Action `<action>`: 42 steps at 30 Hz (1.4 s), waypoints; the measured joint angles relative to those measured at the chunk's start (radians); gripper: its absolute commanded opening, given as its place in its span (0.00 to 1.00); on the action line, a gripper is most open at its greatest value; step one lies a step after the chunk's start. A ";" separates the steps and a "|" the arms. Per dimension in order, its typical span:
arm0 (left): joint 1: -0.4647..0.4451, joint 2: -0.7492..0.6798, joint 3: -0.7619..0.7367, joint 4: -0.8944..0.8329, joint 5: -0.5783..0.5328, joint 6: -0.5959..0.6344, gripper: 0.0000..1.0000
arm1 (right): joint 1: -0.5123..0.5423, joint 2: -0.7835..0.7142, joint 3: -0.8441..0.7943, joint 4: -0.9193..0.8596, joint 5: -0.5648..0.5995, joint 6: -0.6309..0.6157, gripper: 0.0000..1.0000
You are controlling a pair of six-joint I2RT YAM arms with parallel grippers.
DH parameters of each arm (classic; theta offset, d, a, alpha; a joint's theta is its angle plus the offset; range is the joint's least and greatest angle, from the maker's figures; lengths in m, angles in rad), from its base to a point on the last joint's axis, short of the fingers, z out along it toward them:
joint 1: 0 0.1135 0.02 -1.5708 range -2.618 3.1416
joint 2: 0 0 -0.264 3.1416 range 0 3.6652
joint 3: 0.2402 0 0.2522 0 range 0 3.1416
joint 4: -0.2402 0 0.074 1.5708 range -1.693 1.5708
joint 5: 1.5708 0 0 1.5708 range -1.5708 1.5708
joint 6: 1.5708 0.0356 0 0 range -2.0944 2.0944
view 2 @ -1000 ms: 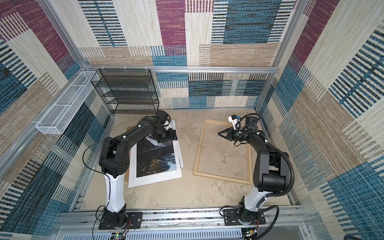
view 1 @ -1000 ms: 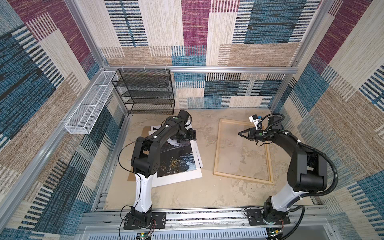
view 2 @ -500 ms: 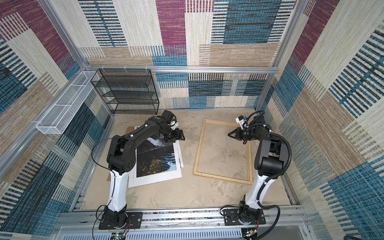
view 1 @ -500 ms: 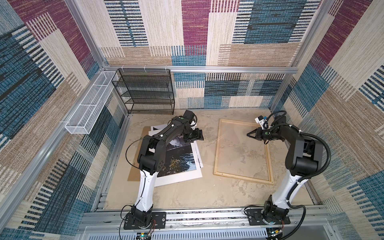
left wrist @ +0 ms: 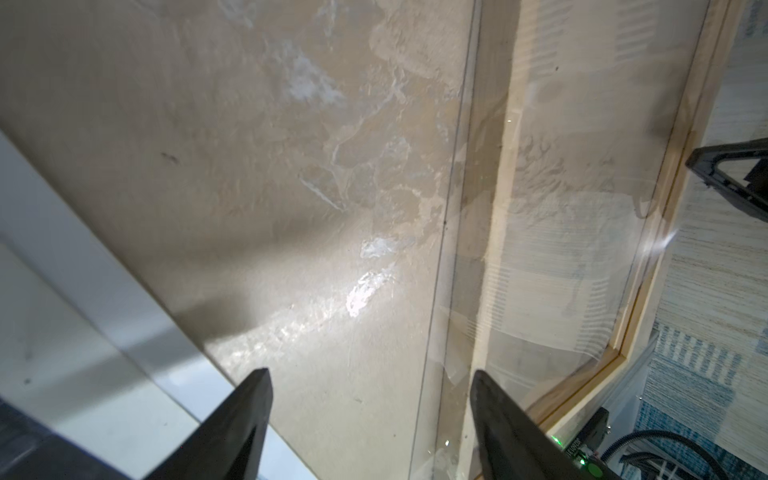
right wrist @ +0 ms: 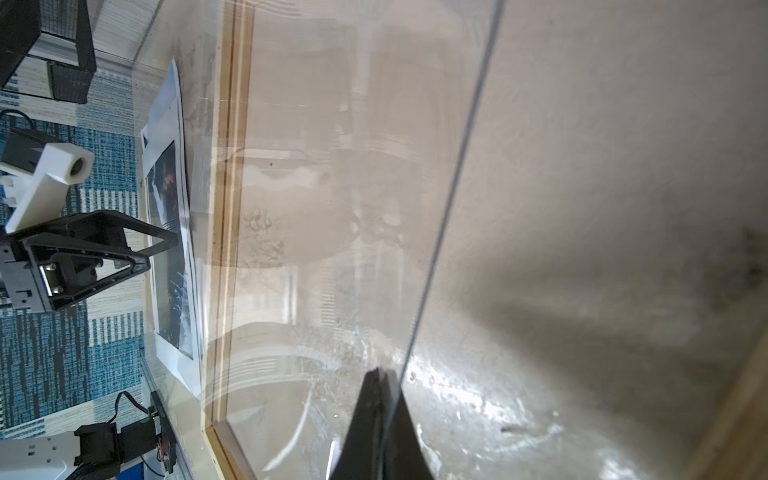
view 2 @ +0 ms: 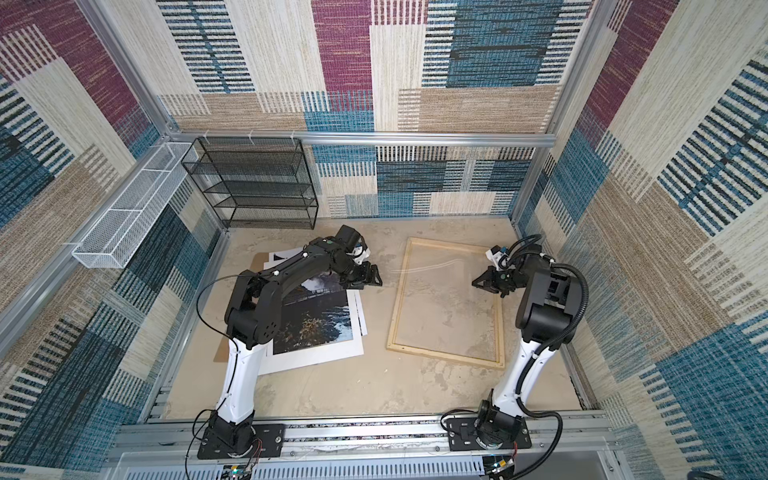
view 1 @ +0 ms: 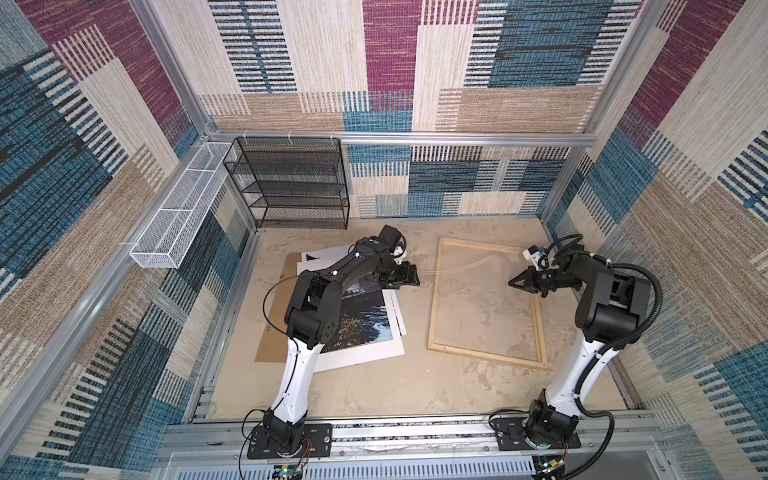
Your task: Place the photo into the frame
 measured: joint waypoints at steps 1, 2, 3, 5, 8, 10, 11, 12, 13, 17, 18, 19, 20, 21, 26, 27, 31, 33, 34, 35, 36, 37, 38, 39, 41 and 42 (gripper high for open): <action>-0.006 0.003 0.001 0.004 0.005 0.000 0.78 | 0.000 0.002 0.002 -0.001 0.002 -0.003 0.00; -0.012 0.006 0.003 0.008 0.013 0.000 0.78 | 0.001 0.002 0.005 -0.002 0.004 -0.004 0.00; -0.019 0.011 0.006 0.011 0.018 0.000 0.77 | 0.001 0.003 0.009 -0.005 0.009 -0.008 0.00; -0.032 0.015 0.007 0.017 0.024 0.000 0.77 | 0.001 0.003 0.014 -0.007 0.014 -0.011 0.00; -0.056 0.018 0.010 0.027 0.046 -0.003 0.74 | 0.001 0.005 0.025 -0.012 0.025 -0.019 0.00; -0.071 0.022 0.013 0.034 0.056 -0.008 0.72 | 0.000 0.005 0.029 -0.015 0.028 -0.023 0.00; -0.078 0.024 0.013 0.036 0.064 -0.009 0.70 | 0.000 0.005 0.029 -0.016 0.029 -0.024 0.00; -0.084 0.026 0.013 0.037 0.070 -0.012 0.68 | 0.000 0.006 0.031 -0.019 0.033 -0.026 0.00; -0.088 0.027 0.013 0.037 0.072 -0.015 0.67 | 0.000 0.007 0.033 -0.022 0.036 -0.026 0.00; -0.099 0.026 0.010 0.052 0.079 -0.021 0.63 | 0.000 0.007 0.035 -0.023 0.039 -0.027 0.00; -0.101 0.026 0.006 0.057 0.079 -0.022 0.62 | 0.000 0.007 0.035 -0.023 0.041 -0.027 0.00; -0.104 0.026 0.005 0.061 0.079 -0.022 0.62 | 0.000 0.007 0.035 -0.023 0.044 -0.026 0.00; -0.108 0.026 0.002 0.064 0.078 -0.023 0.61 | 0.000 0.006 0.035 -0.023 0.047 -0.026 0.00; -0.111 0.026 -0.001 0.065 0.079 -0.023 0.60 | 0.000 0.005 0.035 -0.022 0.054 -0.026 0.02; -0.121 0.024 -0.010 0.067 0.082 -0.026 0.59 | 0.000 -0.011 0.035 -0.022 0.077 -0.026 0.17; -0.122 0.021 -0.014 0.068 0.082 -0.026 0.59 | 0.000 -0.014 0.035 -0.022 0.089 -0.026 0.20; -0.132 0.006 -0.027 0.067 0.082 -0.026 0.59 | -0.002 -0.029 0.032 -0.022 0.114 -0.026 0.25; -0.137 0.002 -0.033 0.068 0.083 -0.026 0.59 | -0.003 -0.039 0.029 -0.018 0.122 -0.026 0.26; -0.138 0.002 -0.033 0.068 0.083 -0.027 0.59 | -0.003 -0.043 0.027 -0.018 0.123 -0.026 0.26; -0.140 0.001 -0.033 0.068 0.084 -0.029 0.58 | -0.004 -0.046 0.026 -0.017 0.125 -0.026 0.26; -0.142 0.001 -0.033 0.068 0.085 -0.029 0.58 | -0.005 -0.048 0.026 -0.015 0.126 -0.026 0.26; -0.143 0.001 -0.033 0.068 0.088 -0.029 0.58 | -0.005 -0.048 0.026 -0.013 0.128 -0.026 0.26; -0.145 0.001 -0.033 0.068 0.090 -0.029 0.58 | -0.006 -0.049 0.025 -0.011 0.130 -0.026 0.26; -0.148 0.001 -0.033 0.068 0.091 -0.030 0.58 | -0.006 -0.049 0.025 -0.008 0.131 -0.026 0.26; -0.153 0.001 -0.032 0.068 0.093 -0.030 0.58 | -0.006 -0.050 0.025 -0.004 0.133 -0.026 0.25; -0.156 0.001 -0.032 0.067 0.093 -0.030 0.58 | -0.007 -0.050 0.024 0.000 0.133 -0.026 0.24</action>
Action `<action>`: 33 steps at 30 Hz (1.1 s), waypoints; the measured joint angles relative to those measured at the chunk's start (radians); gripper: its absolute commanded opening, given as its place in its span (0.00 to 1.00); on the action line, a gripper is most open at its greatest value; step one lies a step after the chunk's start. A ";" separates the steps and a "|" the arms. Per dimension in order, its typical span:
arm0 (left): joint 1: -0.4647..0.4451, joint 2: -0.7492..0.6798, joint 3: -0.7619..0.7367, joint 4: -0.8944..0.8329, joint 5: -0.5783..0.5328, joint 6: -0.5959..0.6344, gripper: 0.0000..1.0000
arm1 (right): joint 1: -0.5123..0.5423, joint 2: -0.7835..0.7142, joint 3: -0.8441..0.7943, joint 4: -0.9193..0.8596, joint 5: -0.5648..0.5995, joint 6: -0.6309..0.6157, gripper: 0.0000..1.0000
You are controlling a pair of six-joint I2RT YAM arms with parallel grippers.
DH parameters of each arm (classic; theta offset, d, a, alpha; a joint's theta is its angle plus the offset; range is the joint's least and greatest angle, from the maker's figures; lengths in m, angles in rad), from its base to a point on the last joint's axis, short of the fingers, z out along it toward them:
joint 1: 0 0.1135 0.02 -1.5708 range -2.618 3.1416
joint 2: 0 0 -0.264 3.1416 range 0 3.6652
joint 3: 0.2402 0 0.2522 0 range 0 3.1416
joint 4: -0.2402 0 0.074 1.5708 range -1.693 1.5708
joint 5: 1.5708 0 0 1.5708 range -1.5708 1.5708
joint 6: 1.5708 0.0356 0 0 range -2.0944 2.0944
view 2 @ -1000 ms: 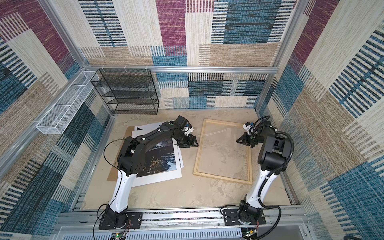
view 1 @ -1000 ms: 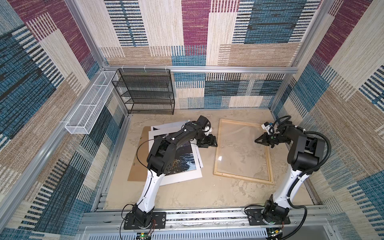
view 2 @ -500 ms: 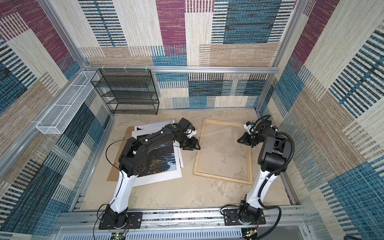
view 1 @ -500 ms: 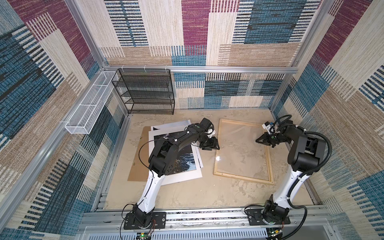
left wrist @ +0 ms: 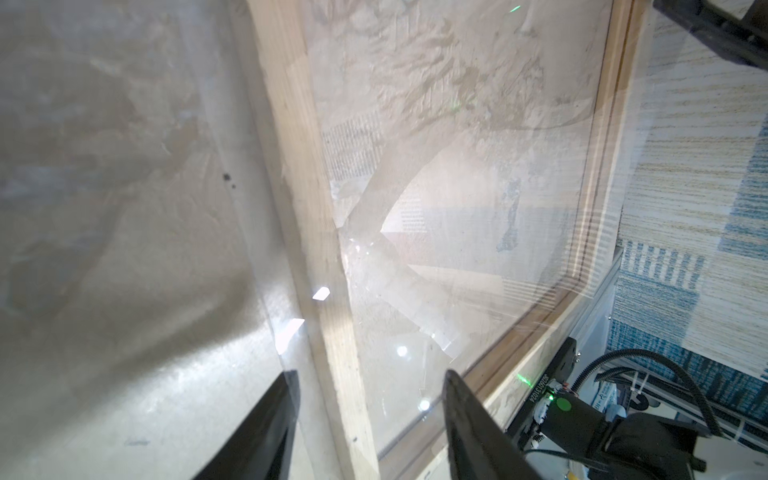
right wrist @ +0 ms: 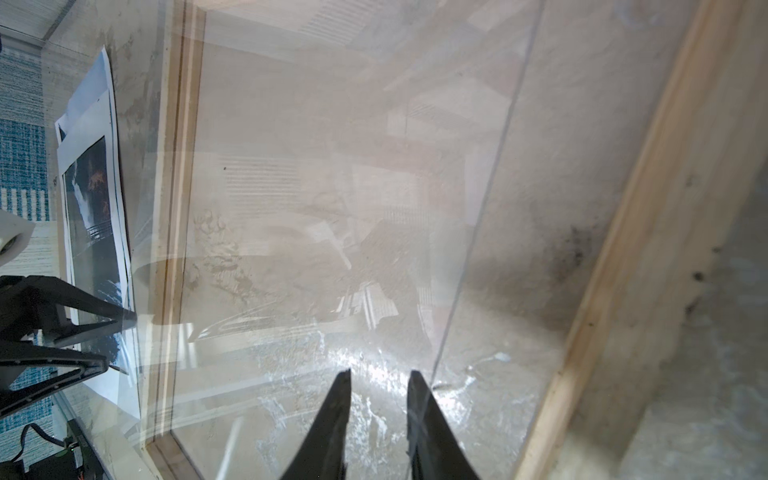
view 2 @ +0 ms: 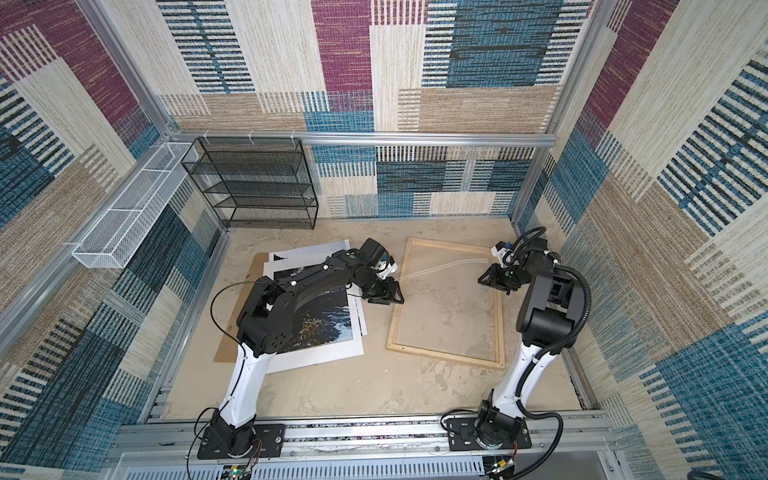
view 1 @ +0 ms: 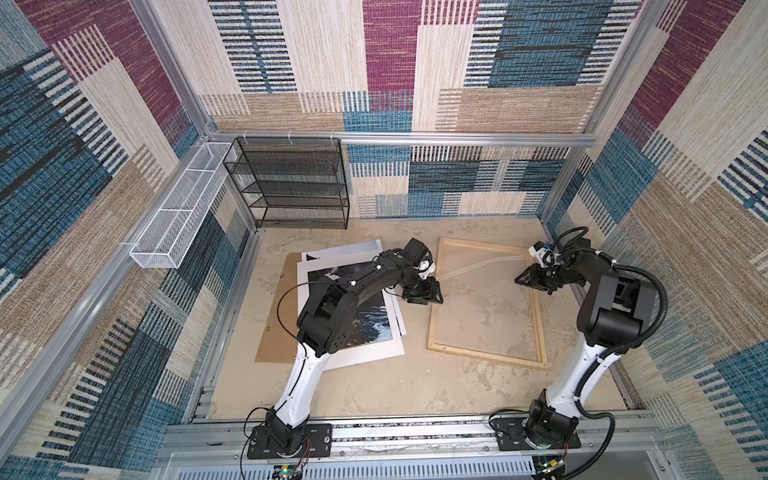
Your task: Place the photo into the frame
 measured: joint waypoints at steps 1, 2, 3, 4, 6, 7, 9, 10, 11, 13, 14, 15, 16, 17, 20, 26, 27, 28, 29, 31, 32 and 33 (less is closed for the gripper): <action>-0.002 0.000 0.000 0.000 0.000 -0.001 0.58 | -0.001 0.000 -0.001 0.002 0.000 0.000 0.23; -0.004 0.000 0.001 0.000 0.000 -0.002 0.58 | -0.002 0.000 -0.002 0.002 0.000 0.000 0.22; -0.006 0.000 0.002 0.000 0.000 -0.006 0.58 | -0.004 0.000 -0.003 0.002 0.000 0.000 0.22; -0.008 0.000 0.002 0.000 0.000 -0.008 0.58 | -0.006 0.000 -0.003 0.002 0.000 0.000 0.21; -0.013 0.000 0.007 0.000 0.000 -0.011 0.58 | -0.009 -0.001 -0.003 0.003 0.000 0.000 0.20; -0.016 0.000 0.011 0.000 0.000 -0.019 0.58 | -0.012 -0.002 -0.003 0.003 0.000 0.000 0.18; -0.020 0.000 0.015 0.001 0.001 -0.019 0.58 | -0.018 -0.002 -0.003 0.003 0.000 0.000 0.16; -0.022 0.001 0.016 0.002 0.001 -0.019 0.58 | -0.020 -0.002 -0.003 0.003 0.000 0.000 0.14; -0.024 0.002 0.019 0.002 0.002 -0.023 0.58 | -0.022 -0.002 -0.004 0.003 0.000 0.000 0.12; -0.027 0.004 0.020 0.004 0.003 -0.023 0.58 | -0.024 -0.002 -0.005 0.000 -0.002 0.000 0.11; -0.029 0.005 0.021 0.005 0.003 -0.024 0.58 | -0.024 -0.002 -0.005 0.000 -0.003 0.000 0.09; -0.031 0.007 0.022 0.005 0.003 -0.026 0.58 | -0.024 -0.002 -0.005 0.000 -0.004 0.000 0.08; -0.032 0.009 0.023 0.005 0.003 -0.026 0.58 | -0.024 -0.002 -0.005 0.000 -0.004 0.000 0.08; -0.034 0.010 0.023 0.005 0.003 -0.027 0.58 | -0.025 -0.002 -0.005 0.000 -0.006 0.000 0.07; -0.039 0.014 0.024 0.005 0.002 -0.034 0.58 | -0.027 0.000 -0.005 0.000 -0.011 0.000 0.05; -0.041 0.023 0.030 0.006 0.003 -0.037 0.58 | -0.035 0.000 -0.005 -0.001 -0.012 0.000 0.04; -0.041 0.025 0.030 0.006 0.003 -0.037 0.58 | -0.035 0.000 -0.005 -0.001 -0.011 0.000 0.03; -0.041 0.025 0.030 0.008 0.003 -0.037 0.58 | -0.037 0.000 -0.005 -0.001 -0.011 0.000 0.03; -0.041 0.025 0.030 0.008 0.003 -0.037 0.58 | -0.037 0.000 -0.005 -0.001 -0.011 0.000 0.03; -0.042 0.025 0.030 0.009 0.003 -0.037 0.58 | -0.037 0.000 -0.005 -0.001 -0.011 0.000 0.03; -0.042 0.025 0.030 0.009 0.003 -0.037 0.59 | -0.037 0.000 -0.005 -0.001 -0.011 0.000 0.03; -0.042 0.026 0.030 0.009 0.003 -0.037 0.59 | -0.037 0.000 -0.005 -0.001 -0.011 0.000 0.03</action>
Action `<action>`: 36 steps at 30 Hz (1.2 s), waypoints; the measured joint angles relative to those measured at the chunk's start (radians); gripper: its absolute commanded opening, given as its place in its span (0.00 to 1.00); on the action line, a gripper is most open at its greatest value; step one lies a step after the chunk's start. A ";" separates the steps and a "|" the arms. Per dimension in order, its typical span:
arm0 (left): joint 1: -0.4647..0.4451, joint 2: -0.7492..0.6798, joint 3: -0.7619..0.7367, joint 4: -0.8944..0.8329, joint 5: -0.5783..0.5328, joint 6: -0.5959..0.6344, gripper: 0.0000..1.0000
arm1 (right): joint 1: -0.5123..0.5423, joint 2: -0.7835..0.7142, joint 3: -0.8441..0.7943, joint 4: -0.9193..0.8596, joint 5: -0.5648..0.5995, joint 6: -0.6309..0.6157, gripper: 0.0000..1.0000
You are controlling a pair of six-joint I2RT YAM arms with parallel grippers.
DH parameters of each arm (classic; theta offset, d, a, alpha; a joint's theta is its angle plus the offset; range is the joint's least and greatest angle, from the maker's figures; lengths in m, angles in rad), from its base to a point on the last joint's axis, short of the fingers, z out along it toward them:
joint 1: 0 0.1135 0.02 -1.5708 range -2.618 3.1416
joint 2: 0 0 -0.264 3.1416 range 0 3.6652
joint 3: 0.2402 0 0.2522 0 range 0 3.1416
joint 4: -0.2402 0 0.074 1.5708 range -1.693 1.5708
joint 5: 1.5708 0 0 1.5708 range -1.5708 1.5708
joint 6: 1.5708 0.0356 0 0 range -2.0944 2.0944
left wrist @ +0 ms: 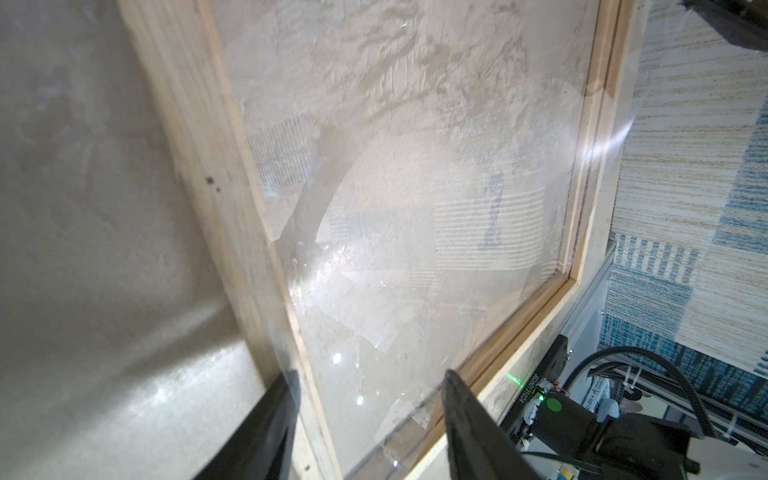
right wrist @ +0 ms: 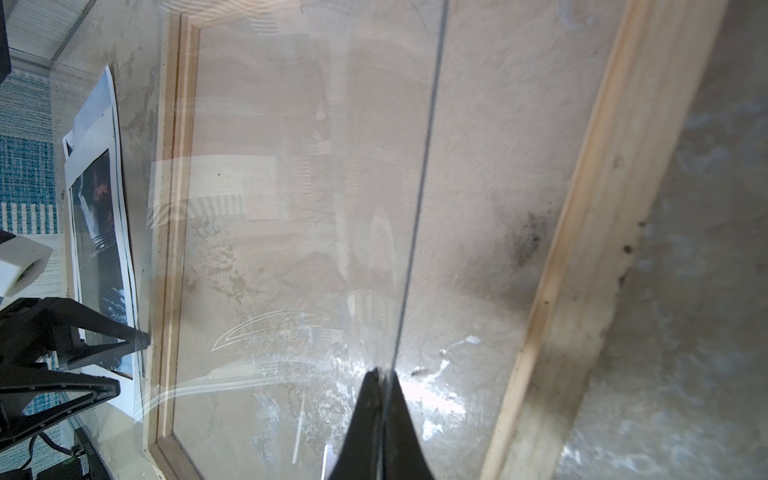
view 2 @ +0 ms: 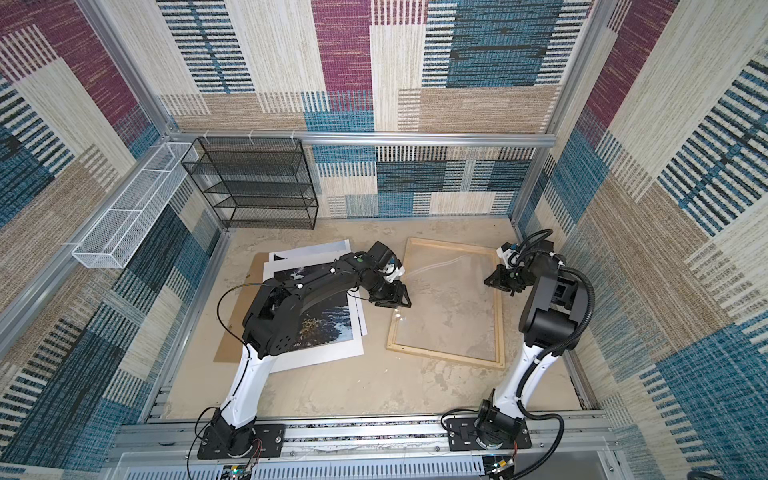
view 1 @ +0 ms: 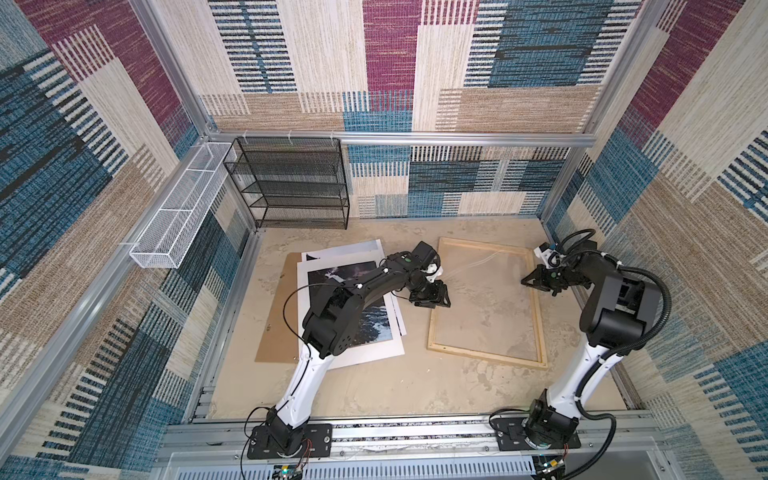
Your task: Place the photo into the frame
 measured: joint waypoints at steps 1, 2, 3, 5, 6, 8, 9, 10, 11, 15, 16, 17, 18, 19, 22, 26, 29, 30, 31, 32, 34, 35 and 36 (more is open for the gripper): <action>0.000 0.000 0.000 0.001 0.000 0.000 0.60 | 0.000 0.000 0.000 0.000 0.000 0.000 0.03; 0.000 0.000 0.000 0.001 0.000 0.000 0.62 | 0.000 0.000 0.000 0.000 0.000 0.000 0.02; -0.001 0.000 0.000 0.002 0.000 0.000 0.63 | -0.001 0.000 -0.002 0.001 0.000 0.000 0.02; -0.002 0.000 0.000 0.003 0.001 0.000 0.65 | -0.003 0.000 -0.006 0.003 0.000 0.000 0.02; -0.002 -0.001 0.000 0.005 0.001 0.000 0.66 | -0.005 0.000 -0.010 0.006 0.000 0.000 0.02; -0.002 -0.001 0.000 0.009 0.000 0.000 0.66 | -0.008 -0.002 -0.017 0.008 0.000 0.000 0.02; -0.002 -0.001 0.000 0.009 0.000 0.000 0.66 | -0.009 -0.004 -0.020 0.008 0.000 0.000 0.02; -0.002 -0.001 0.001 0.009 -0.001 0.001 0.66 | -0.009 -0.006 -0.024 0.008 0.000 0.000 0.01; -0.002 -0.001 0.002 0.008 -0.003 0.004 0.66 | -0.009 -0.008 -0.026 0.008 0.003 0.000 0.01; -0.002 -0.003 0.001 0.005 -0.008 0.005 0.67 | -0.008 -0.015 -0.027 0.008 0.005 0.000 0.01; -0.002 -0.005 -0.001 0.005 -0.012 0.006 0.67 | -0.008 -0.018 -0.028 0.008 0.008 0.000 0.01; -0.002 -0.008 -0.005 0.005 -0.026 0.006 0.67 | -0.008 -0.019 -0.029 0.008 0.008 0.001 0.01; -0.001 -0.013 -0.008 0.004 -0.036 0.007 0.67 | -0.008 -0.021 -0.030 0.008 0.008 0.001 0.01; 0.000 -0.016 -0.012 0.003 -0.045 0.007 0.67 | -0.008 -0.023 -0.031 0.008 0.008 0.001 0.01; 0.003 -0.026 -0.025 0.000 -0.072 0.007 0.67 | -0.008 -0.024 -0.034 0.008 0.010 0.001 0.01; 0.005 -0.041 -0.034 -0.004 -0.111 0.007 0.68 | -0.008 -0.024 -0.037 0.008 0.011 0.005 0.01; 0.007 -0.046 -0.037 -0.005 -0.137 0.007 0.68 | -0.008 -0.024 -0.037 0.008 0.011 0.007 0.01; 0.008 -0.046 -0.037 -0.005 -0.138 0.007 0.67 | -0.008 -0.024 -0.037 0.008 0.012 0.008 0.00; 0.008 -0.046 -0.037 -0.006 -0.144 0.007 0.67 | -0.008 -0.024 -0.037 0.008 0.015 0.008 0.00; 0.007 -0.046 -0.037 -0.007 -0.160 0.007 0.67 | -0.008 -0.024 -0.037 0.008 0.018 0.008 0.00; 0.007 -0.046 -0.037 -0.010 -0.167 0.007 0.66 | -0.008 -0.024 -0.037 0.008 0.019 0.008 0.00; 0.008 -0.045 -0.033 -0.016 -0.185 0.007 0.65 | -0.008 -0.024 -0.037 0.008 0.019 0.008 0.00; 0.009 -0.041 -0.029 -0.018 -0.190 0.007 0.65 | -0.008 -0.024 -0.037 0.008 0.019 0.008 0.00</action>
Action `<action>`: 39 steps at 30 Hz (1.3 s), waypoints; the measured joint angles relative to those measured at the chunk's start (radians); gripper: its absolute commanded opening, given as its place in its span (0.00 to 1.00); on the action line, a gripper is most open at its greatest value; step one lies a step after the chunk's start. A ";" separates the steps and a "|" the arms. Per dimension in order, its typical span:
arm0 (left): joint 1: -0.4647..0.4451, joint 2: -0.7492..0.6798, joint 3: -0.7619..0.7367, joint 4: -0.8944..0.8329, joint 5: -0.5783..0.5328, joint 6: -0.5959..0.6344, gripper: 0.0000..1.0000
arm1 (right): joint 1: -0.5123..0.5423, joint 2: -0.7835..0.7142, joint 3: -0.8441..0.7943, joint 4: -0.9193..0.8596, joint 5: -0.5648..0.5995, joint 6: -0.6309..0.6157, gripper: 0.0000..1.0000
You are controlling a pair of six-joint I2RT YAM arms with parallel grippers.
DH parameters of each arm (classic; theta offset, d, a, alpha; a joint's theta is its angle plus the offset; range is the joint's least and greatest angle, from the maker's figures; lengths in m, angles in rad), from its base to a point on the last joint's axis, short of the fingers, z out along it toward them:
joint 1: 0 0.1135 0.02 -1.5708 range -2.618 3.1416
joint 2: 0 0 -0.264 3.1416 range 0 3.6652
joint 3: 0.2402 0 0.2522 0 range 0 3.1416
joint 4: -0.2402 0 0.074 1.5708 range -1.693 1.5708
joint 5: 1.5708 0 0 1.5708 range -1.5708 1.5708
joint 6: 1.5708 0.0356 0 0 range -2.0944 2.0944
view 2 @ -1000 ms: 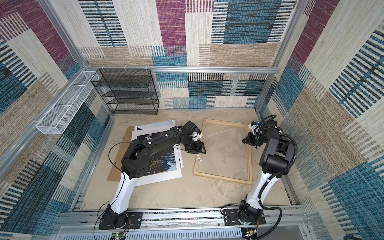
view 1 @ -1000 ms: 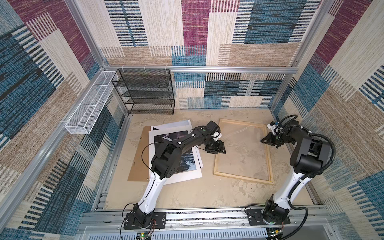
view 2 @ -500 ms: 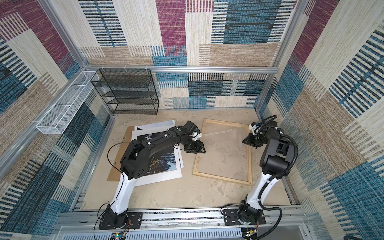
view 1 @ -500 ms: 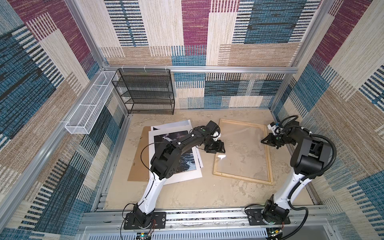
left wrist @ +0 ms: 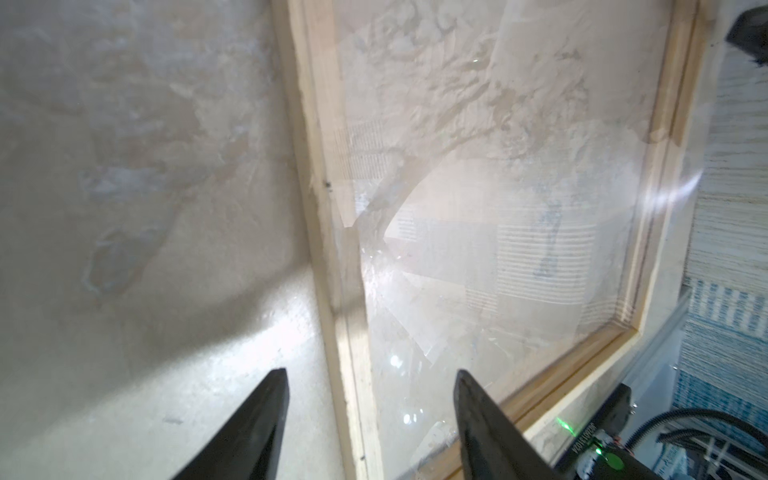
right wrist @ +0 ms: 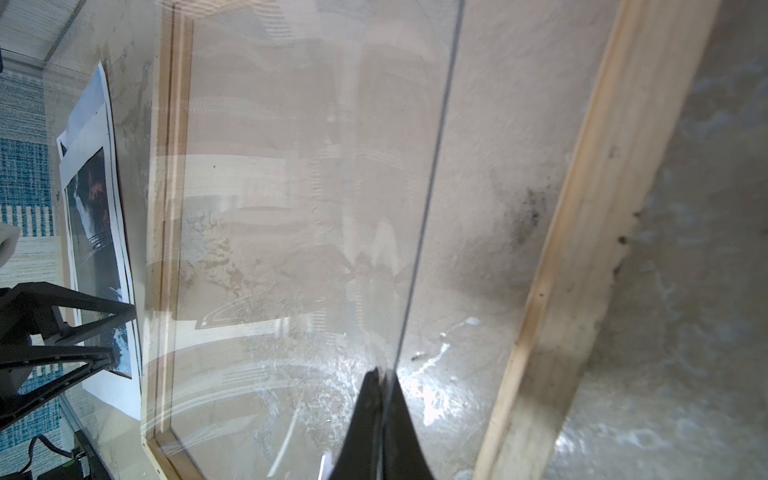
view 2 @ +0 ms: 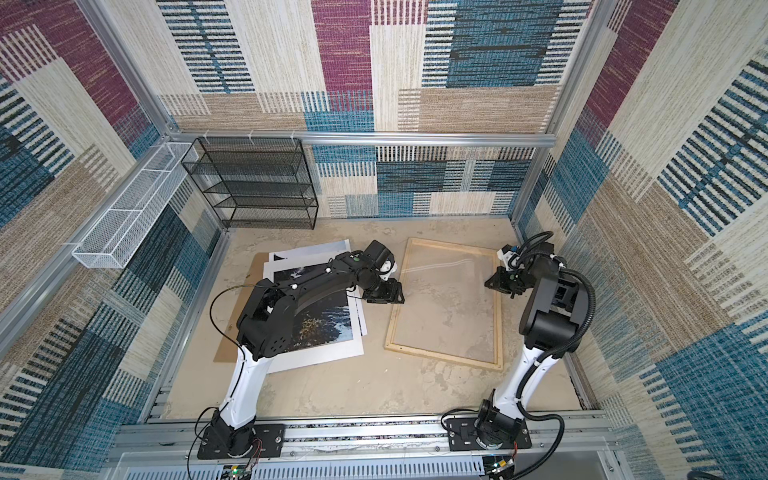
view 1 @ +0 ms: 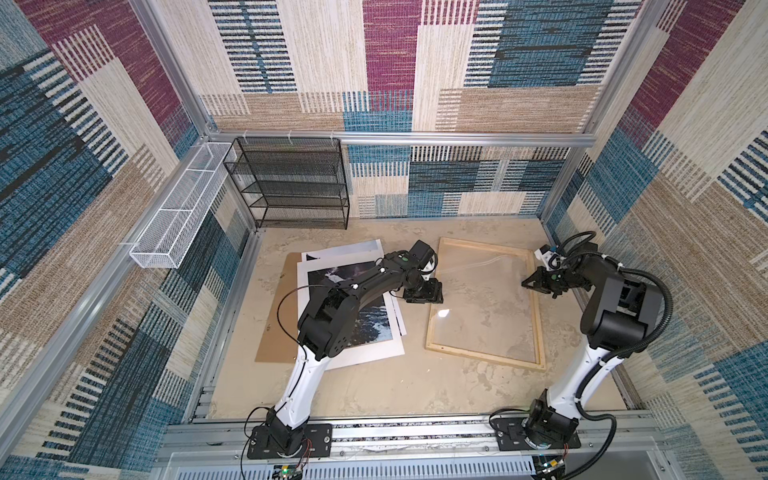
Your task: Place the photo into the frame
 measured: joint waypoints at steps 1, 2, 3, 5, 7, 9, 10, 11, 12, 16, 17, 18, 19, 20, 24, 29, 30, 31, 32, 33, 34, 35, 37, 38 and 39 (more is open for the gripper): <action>0.000 0.006 0.005 0.001 0.000 0.000 0.64 | 0.000 0.000 0.000 0.000 0.000 0.000 0.00; 0.000 0.013 0.011 0.002 -0.003 0.000 0.63 | 0.000 0.000 0.001 -0.001 0.000 0.000 0.00; 0.000 0.022 0.017 0.000 -0.016 0.000 0.63 | 0.000 0.000 0.002 -0.001 -0.001 0.000 0.00; 0.000 0.036 0.026 -0.006 -0.026 -0.001 0.61 | 0.000 0.000 0.002 -0.001 -0.001 0.001 0.00; 0.002 0.042 0.029 -0.013 -0.028 -0.004 0.61 | 0.000 0.001 0.002 -0.001 0.000 0.003 0.00; 0.003 0.042 0.030 -0.019 -0.046 -0.004 0.60 | 0.000 0.002 0.002 -0.001 0.000 0.004 0.00; 0.003 0.042 0.031 -0.019 -0.046 -0.004 0.60 | 0.000 0.002 0.002 -0.001 0.000 0.004 0.00; 0.003 0.042 0.031 -0.019 -0.048 -0.004 0.59 | 0.000 0.002 0.002 -0.001 0.000 0.005 0.00; 0.005 0.042 0.031 -0.021 -0.047 -0.004 0.59 | 0.000 0.002 0.002 -0.001 0.002 0.007 0.00; 0.005 0.047 0.037 -0.026 -0.043 -0.003 0.58 | 0.000 0.002 0.002 0.000 0.007 0.007 0.02; 0.005 0.048 0.039 -0.025 -0.040 -0.003 0.58 | 0.000 0.002 0.002 0.000 0.008 0.008 0.02; 0.005 0.048 0.039 -0.025 -0.035 -0.003 0.57 | 0.000 0.002 0.002 0.000 0.010 0.008 0.03; 0.005 0.049 0.039 -0.024 -0.028 -0.003 0.57 | 0.000 0.003 0.001 0.000 0.012 0.008 0.03; 0.005 0.049 0.039 -0.024 -0.018 -0.002 0.57 | 0.000 0.004 0.001 0.000 0.014 0.012 0.04; 0.005 0.049 0.039 -0.023 -0.007 0.000 0.56 | -0.001 0.013 0.001 0.004 0.017 0.012 0.03; 0.005 0.049 0.039 -0.011 0.010 0.001 0.55 | -0.003 0.014 0.001 0.005 0.017 0.018 0.01; 0.005 0.049 0.039 -0.007 0.011 0.001 0.55 | -0.003 0.014 0.001 0.004 0.017 0.018 0.01; 0.005 0.049 0.039 -0.003 0.012 0.001 0.55 | -0.005 0.014 0.001 0.004 0.016 0.018 0.01; 0.005 0.049 0.039 0.002 0.012 0.001 0.55 | -0.006 0.014 0.001 0.004 0.016 0.018 0.00; 0.005 0.049 0.039 0.004 0.012 0.001 0.54 | -0.006 0.014 0.001 0.004 0.017 0.018 0.00; 0.005 0.049 0.039 0.005 0.011 0.001 0.54 | -0.008 0.014 0.001 0.004 0.017 0.018 0.00; 0.005 0.049 0.039 0.005 0.011 0.001 0.54 | -0.008 0.014 0.001 0.004 0.017 0.018 0.00; 0.005 0.050 0.039 0.005 0.011 0.000 0.53 | -0.009 0.014 0.001 0.004 0.017 0.018 0.00; 0.005 0.052 0.039 0.006 0.011 0.000 0.53 | -0.009 0.014 0.001 0.004 0.017 0.018 0.00; 0.005 0.054 0.039 0.006 0.011 0.000 0.53 | -0.009 0.013 0.001 0.004 0.017 0.018 0.00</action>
